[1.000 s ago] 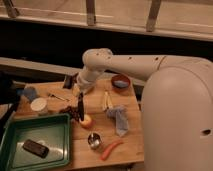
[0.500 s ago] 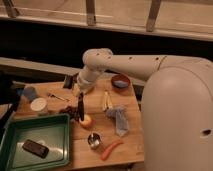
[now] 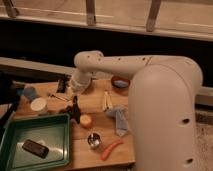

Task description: Place brush in paper cup

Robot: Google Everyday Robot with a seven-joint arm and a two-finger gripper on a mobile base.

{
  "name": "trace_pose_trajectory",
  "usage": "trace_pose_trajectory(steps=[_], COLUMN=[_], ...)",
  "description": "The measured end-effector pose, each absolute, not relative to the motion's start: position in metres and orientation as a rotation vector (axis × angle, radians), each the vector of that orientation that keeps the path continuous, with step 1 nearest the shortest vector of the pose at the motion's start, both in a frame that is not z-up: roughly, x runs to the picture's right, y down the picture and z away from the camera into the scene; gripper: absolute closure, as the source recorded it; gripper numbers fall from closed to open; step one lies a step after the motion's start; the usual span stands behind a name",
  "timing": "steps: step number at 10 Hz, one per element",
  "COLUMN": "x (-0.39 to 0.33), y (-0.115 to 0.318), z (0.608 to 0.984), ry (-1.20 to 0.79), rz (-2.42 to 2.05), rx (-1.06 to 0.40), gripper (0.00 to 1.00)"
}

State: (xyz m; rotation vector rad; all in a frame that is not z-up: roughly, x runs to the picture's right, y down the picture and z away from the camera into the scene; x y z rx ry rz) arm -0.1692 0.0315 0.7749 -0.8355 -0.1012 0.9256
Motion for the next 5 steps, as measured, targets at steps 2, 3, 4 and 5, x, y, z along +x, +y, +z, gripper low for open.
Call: trace_pose_trajectory(steps=[2, 3, 4, 5], x=[-0.188, -0.204, -0.217, -0.220], y=[0.033, 0.035, 0.037, 0.039], z=[0.778, 0.779, 0.779, 0.780], ry=[-0.095, -0.098, -0.107, -0.106], rz=[0.848, 0.807, 0.768, 0.740], rx=[-0.837, -0.843, -0.850, -0.854], gripper=[1.00, 1.00, 1.00, 1.00])
